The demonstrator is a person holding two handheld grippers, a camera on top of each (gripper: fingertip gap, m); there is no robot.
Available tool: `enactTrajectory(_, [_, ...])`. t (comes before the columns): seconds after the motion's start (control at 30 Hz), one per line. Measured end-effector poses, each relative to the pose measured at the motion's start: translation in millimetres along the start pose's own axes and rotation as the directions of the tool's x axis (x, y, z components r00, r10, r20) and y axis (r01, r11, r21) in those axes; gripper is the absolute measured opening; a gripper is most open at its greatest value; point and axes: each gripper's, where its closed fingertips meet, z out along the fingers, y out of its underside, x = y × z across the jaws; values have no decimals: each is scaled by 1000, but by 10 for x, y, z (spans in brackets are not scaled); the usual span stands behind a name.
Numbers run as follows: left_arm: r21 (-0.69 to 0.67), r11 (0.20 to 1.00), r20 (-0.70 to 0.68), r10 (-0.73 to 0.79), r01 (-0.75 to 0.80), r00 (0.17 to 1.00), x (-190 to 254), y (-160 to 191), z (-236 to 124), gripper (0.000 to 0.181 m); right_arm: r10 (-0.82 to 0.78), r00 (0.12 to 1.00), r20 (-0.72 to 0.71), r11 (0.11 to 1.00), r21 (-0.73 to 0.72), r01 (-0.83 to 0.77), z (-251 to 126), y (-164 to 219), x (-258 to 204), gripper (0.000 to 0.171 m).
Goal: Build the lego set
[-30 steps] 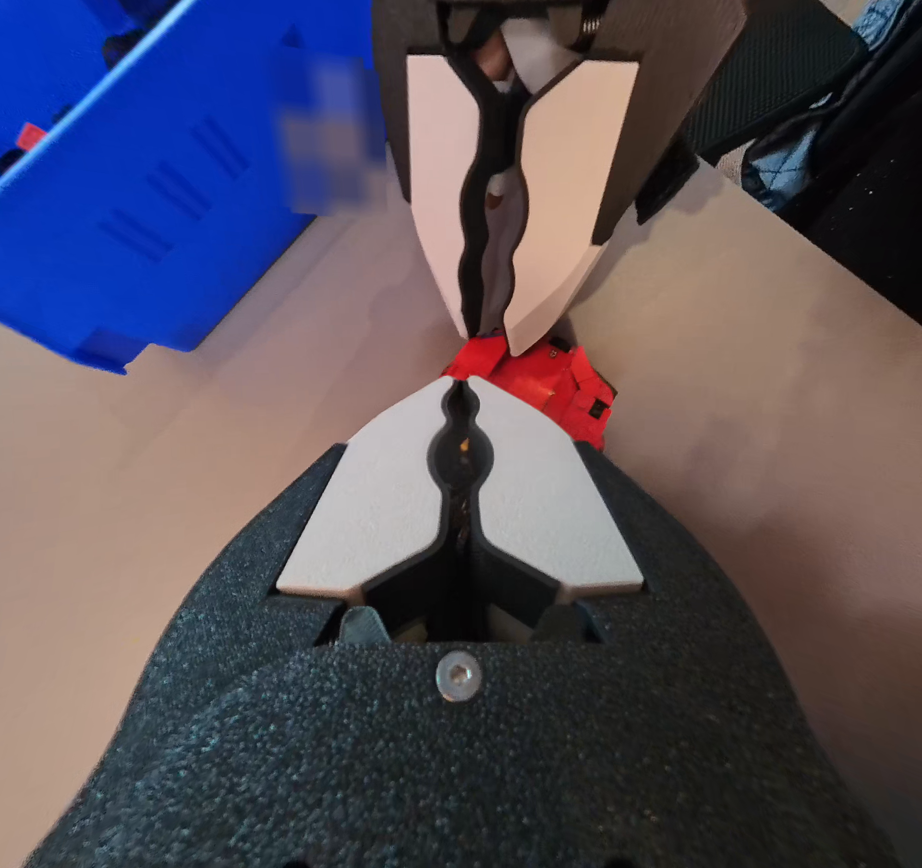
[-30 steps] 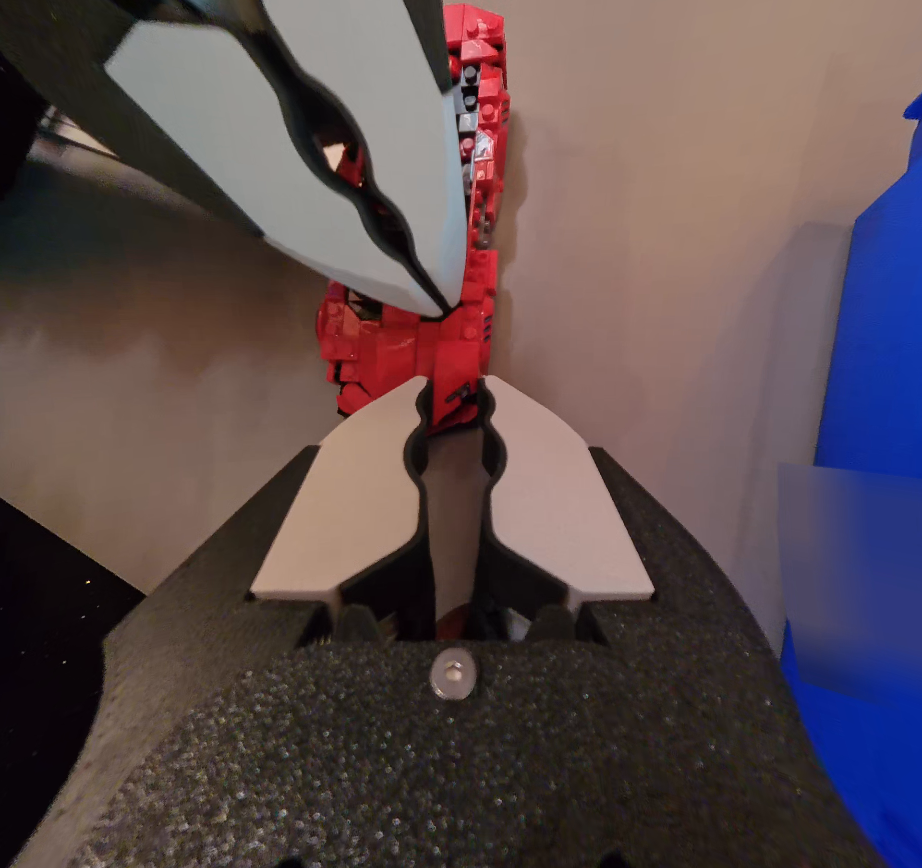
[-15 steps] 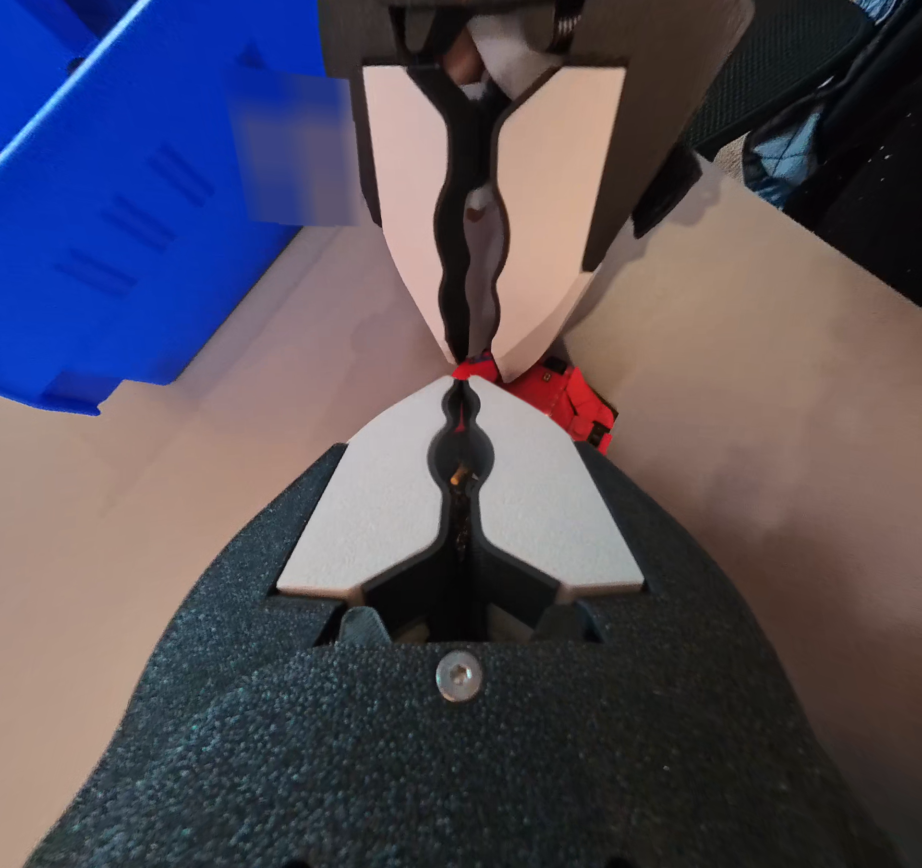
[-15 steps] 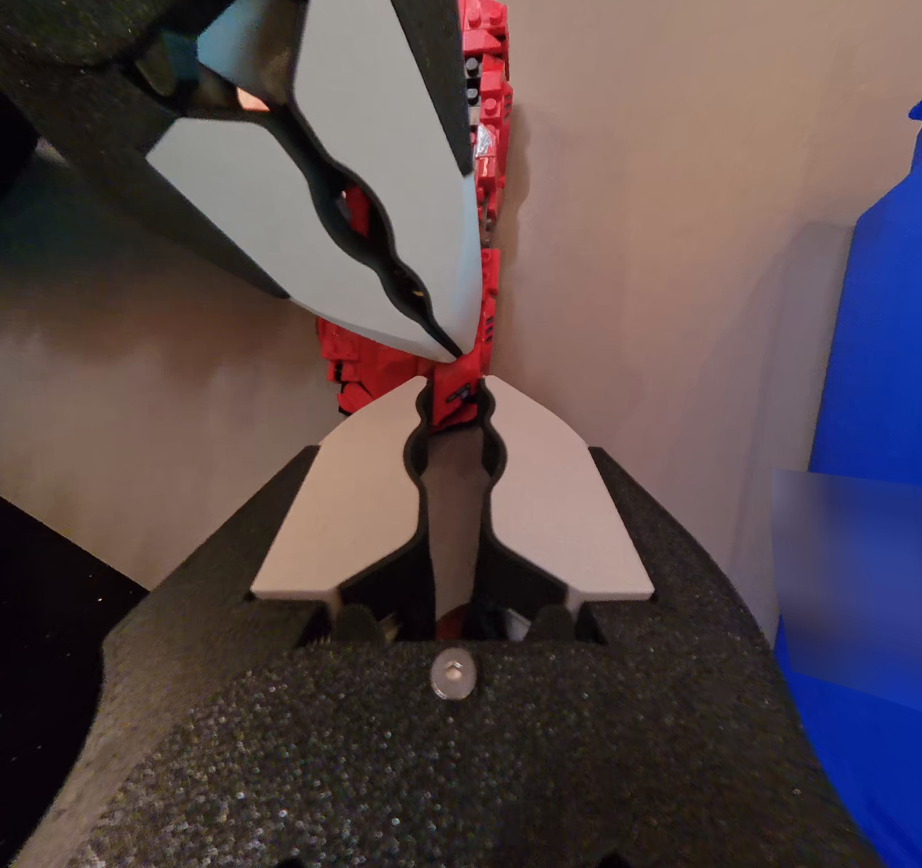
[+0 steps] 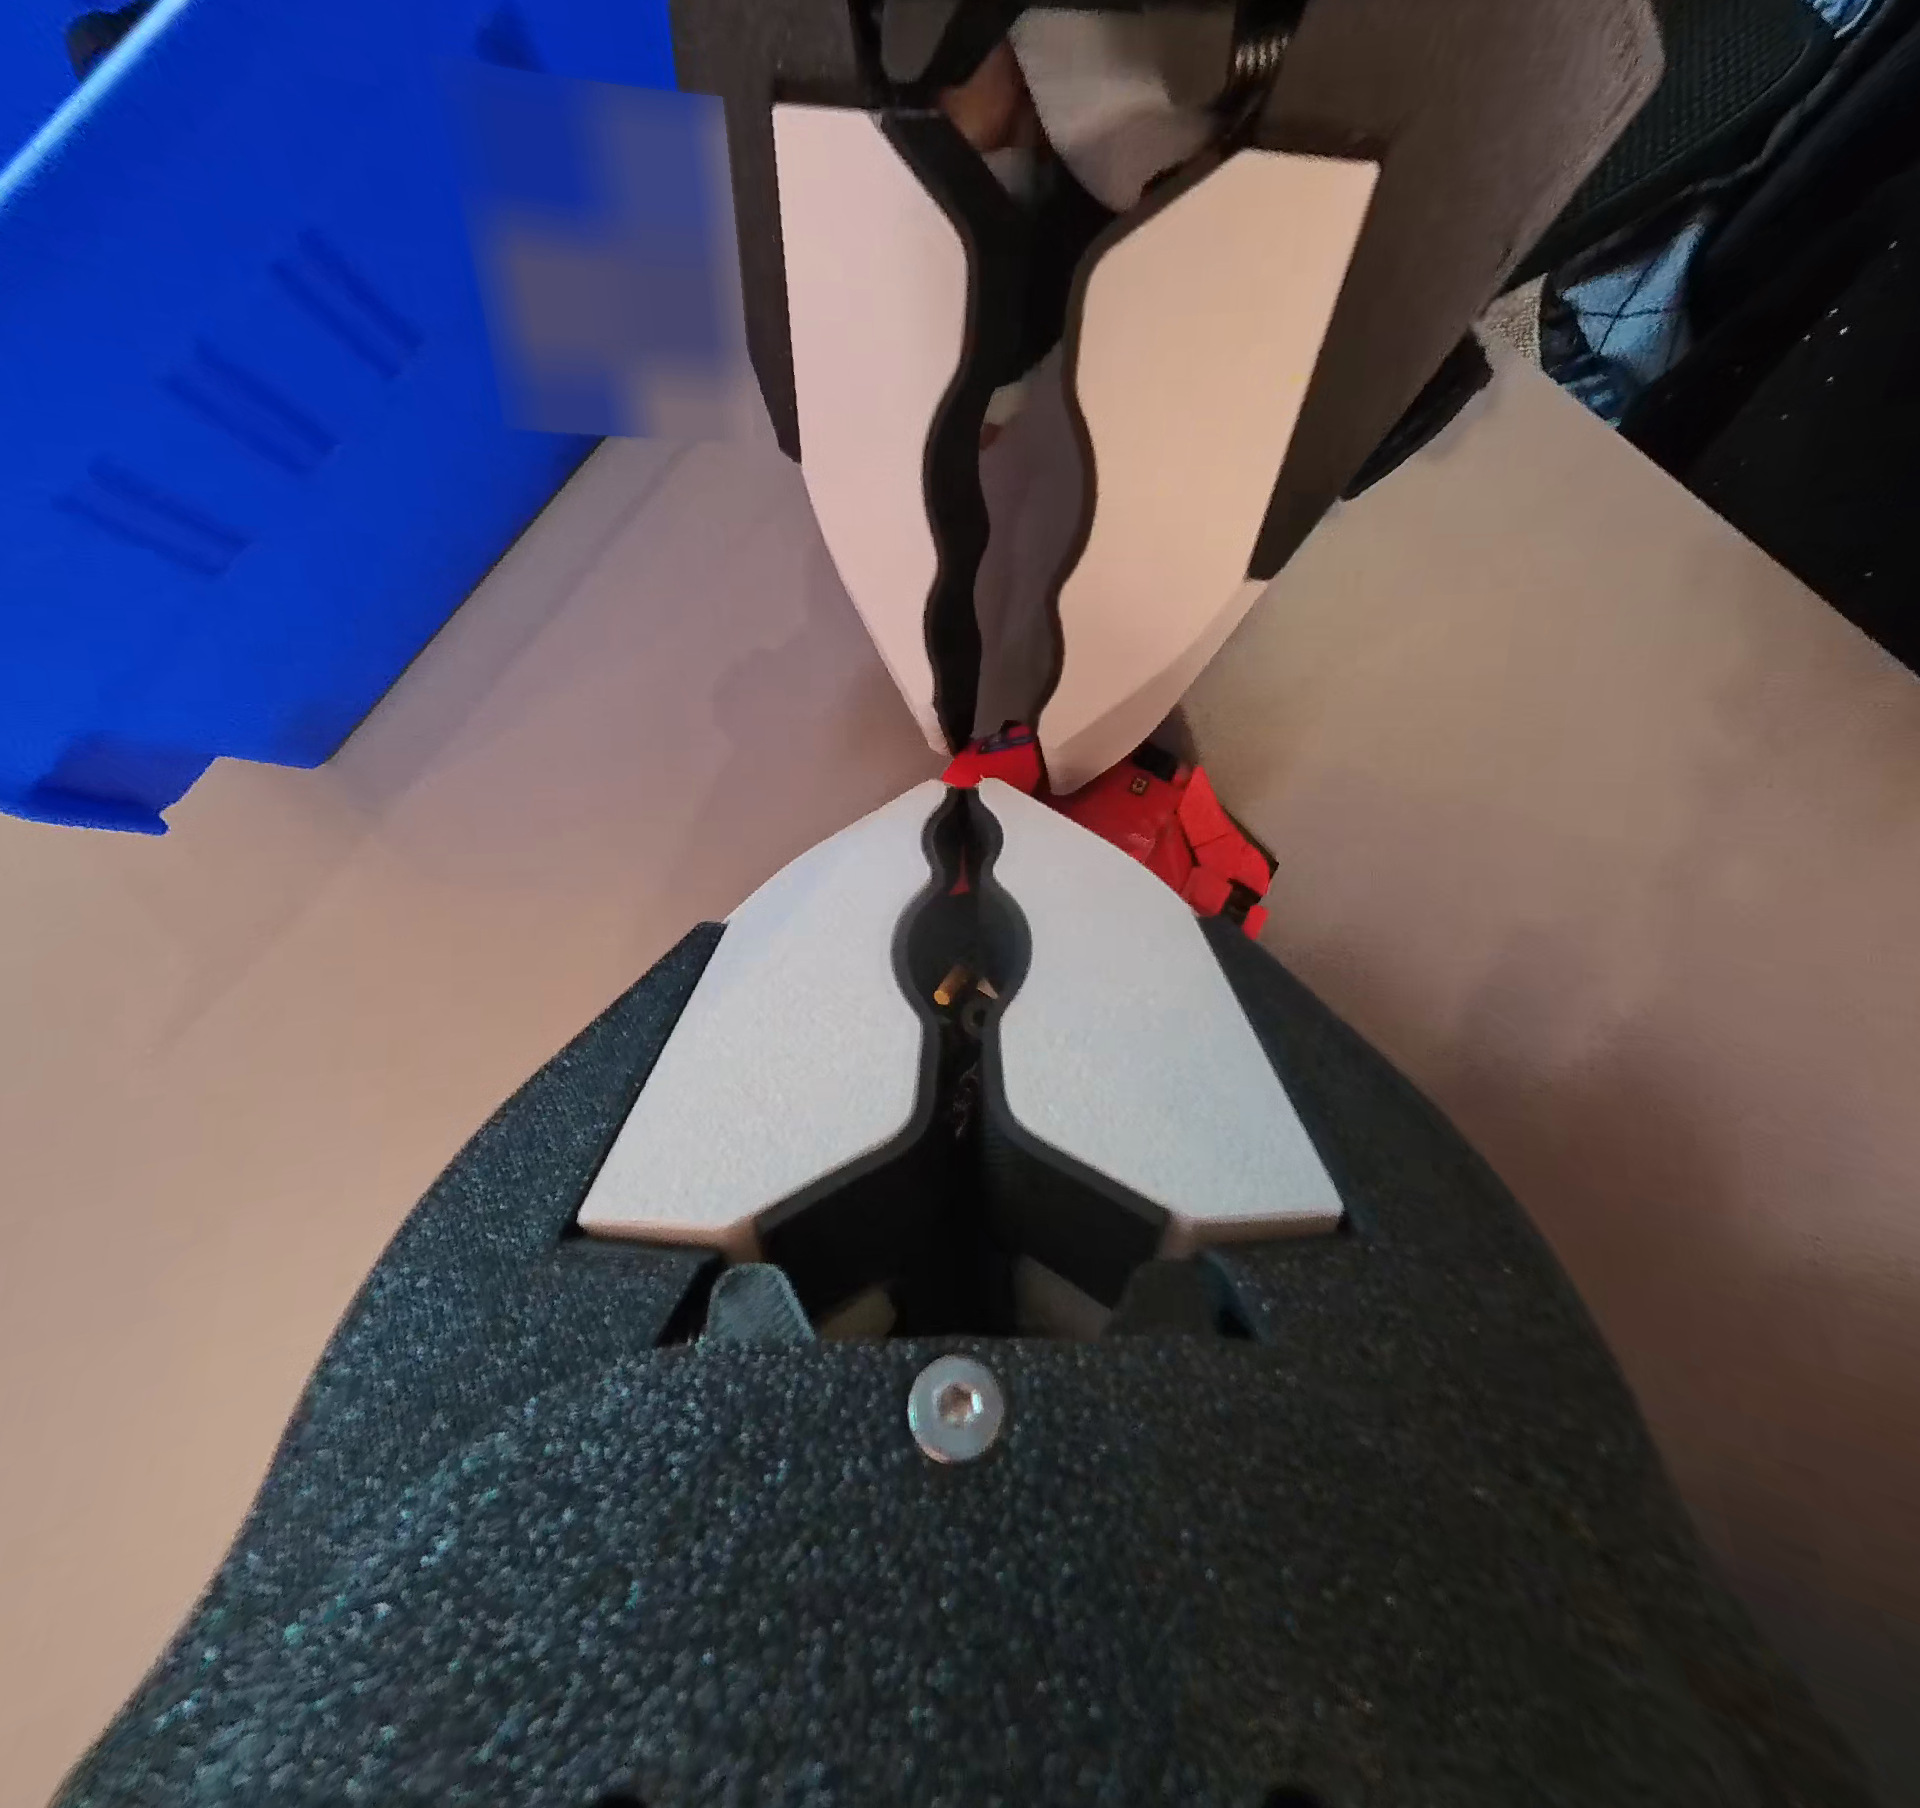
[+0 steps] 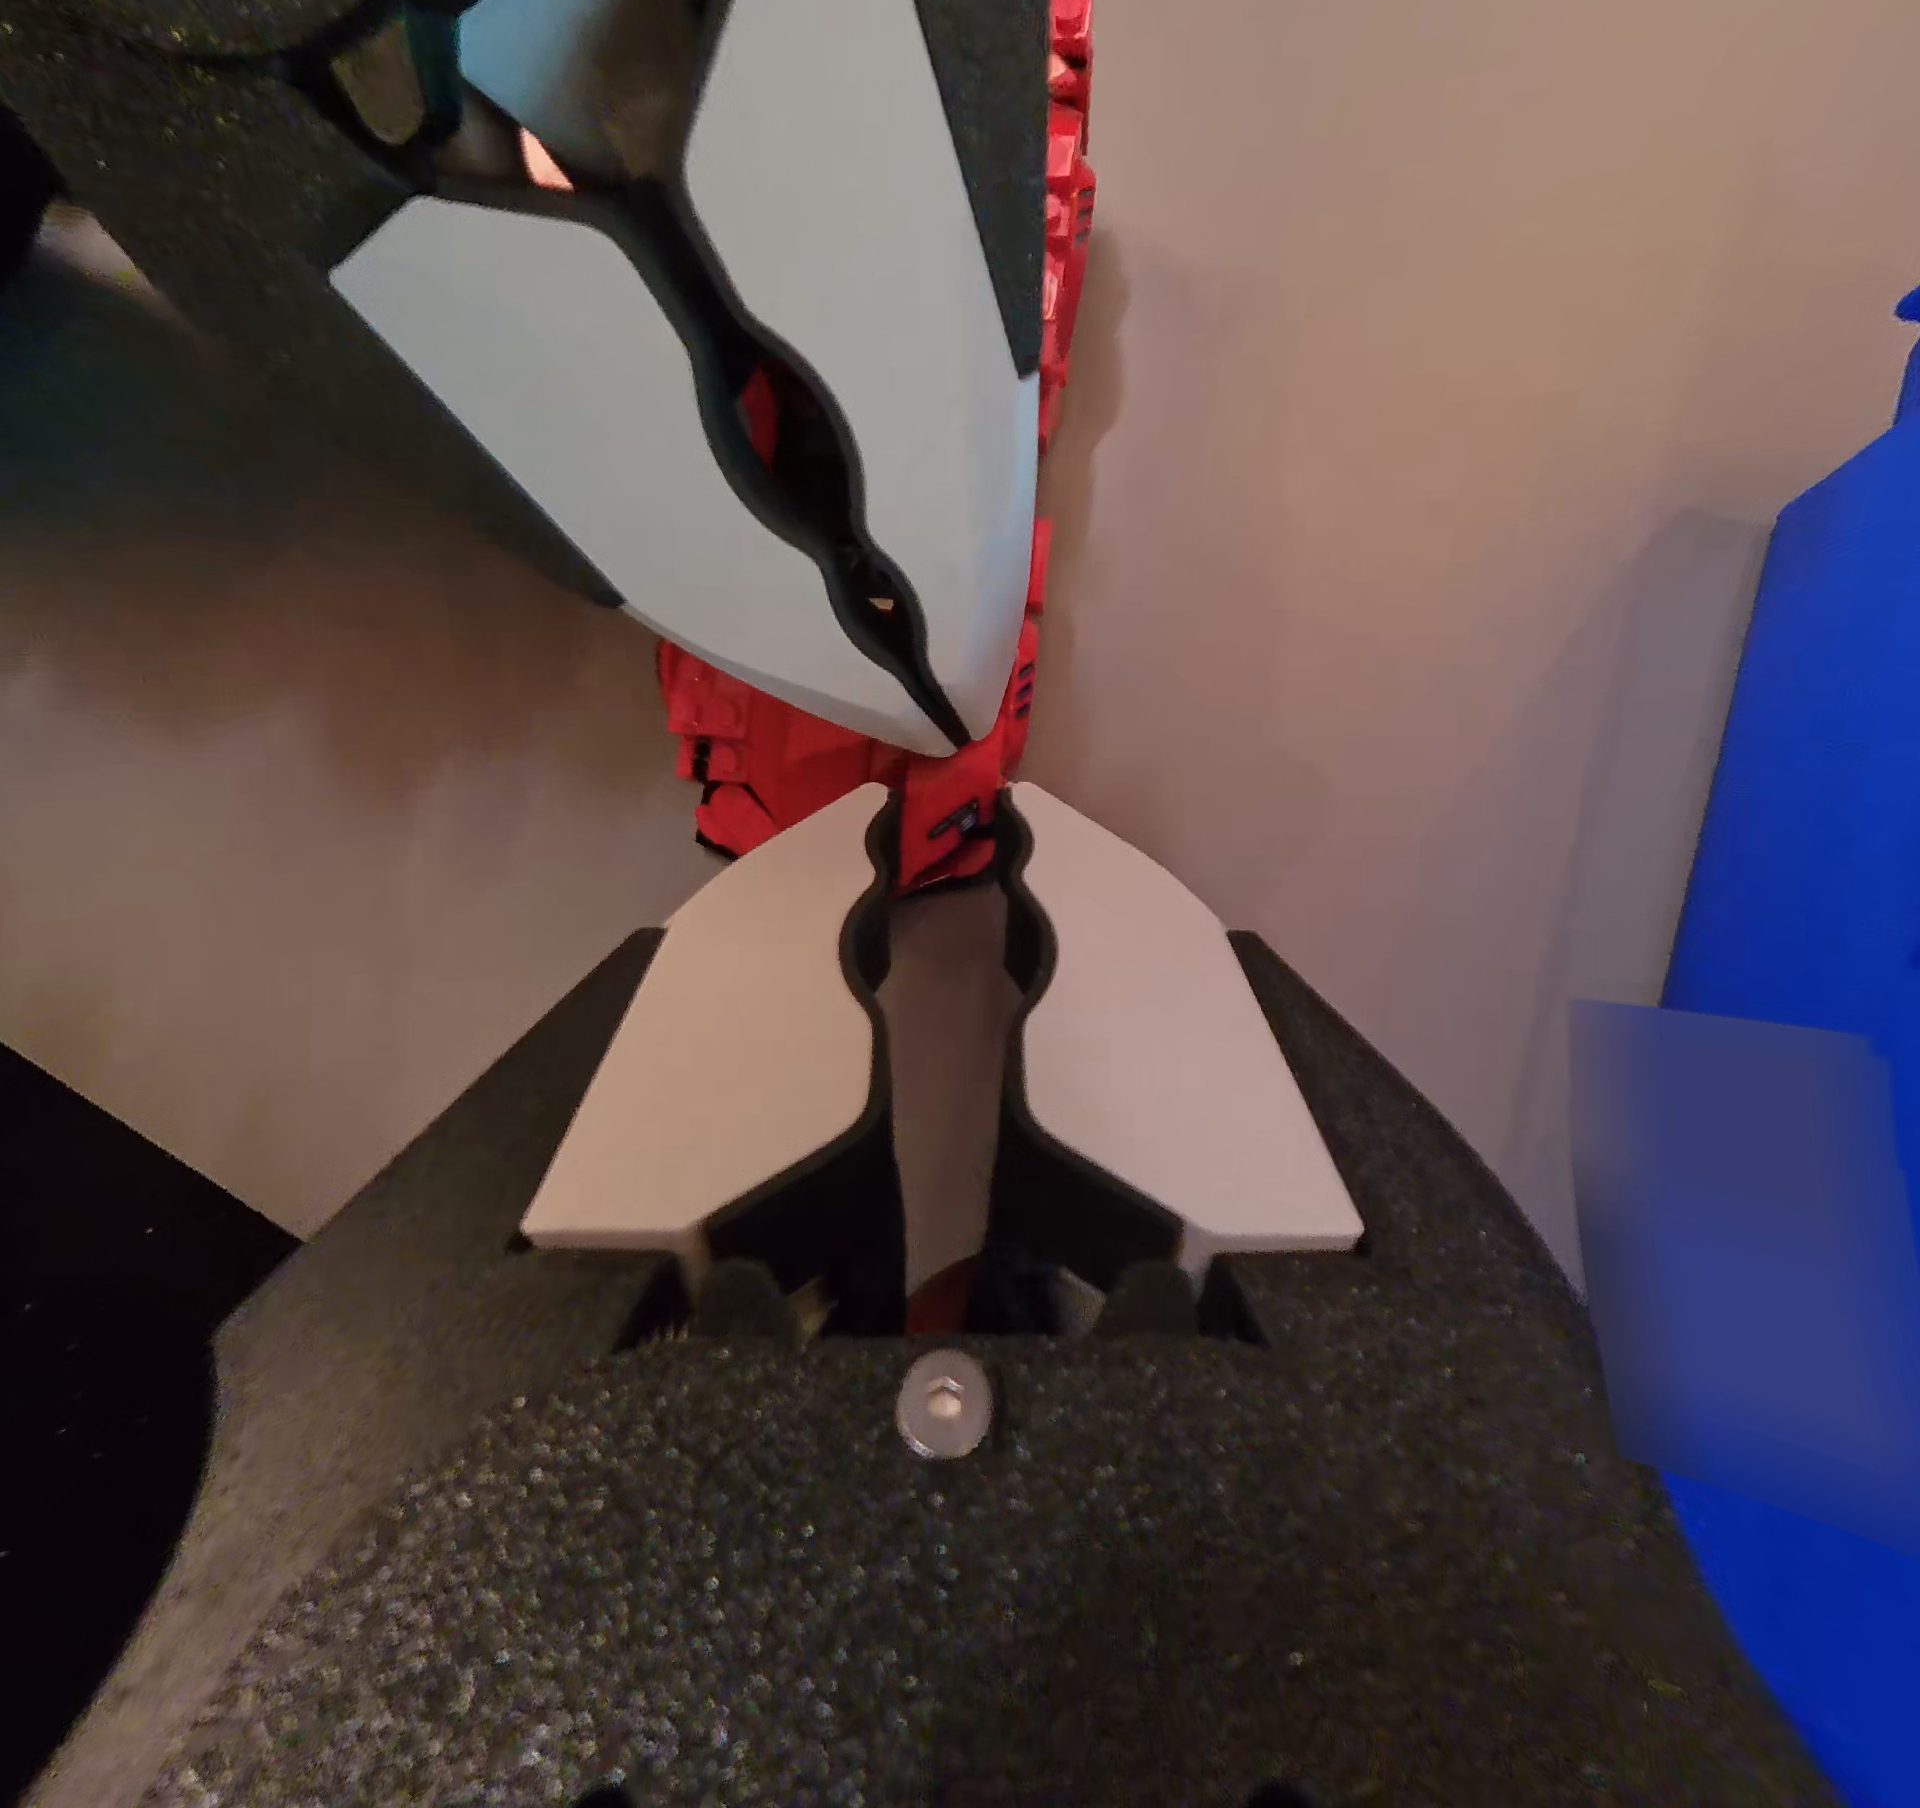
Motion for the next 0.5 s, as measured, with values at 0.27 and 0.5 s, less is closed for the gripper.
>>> enactTrajectory(0.27, [0,1000,-11,-30,30,999,0,17,-16,0,-36,997,62,995,90,30,-28,-12,-5,17])
enactTrajectory(0.5, [-53,999,5,2,-2,1000,5,83,-38,0,8,994,112,990,137,-23,-29,-10,24,11])
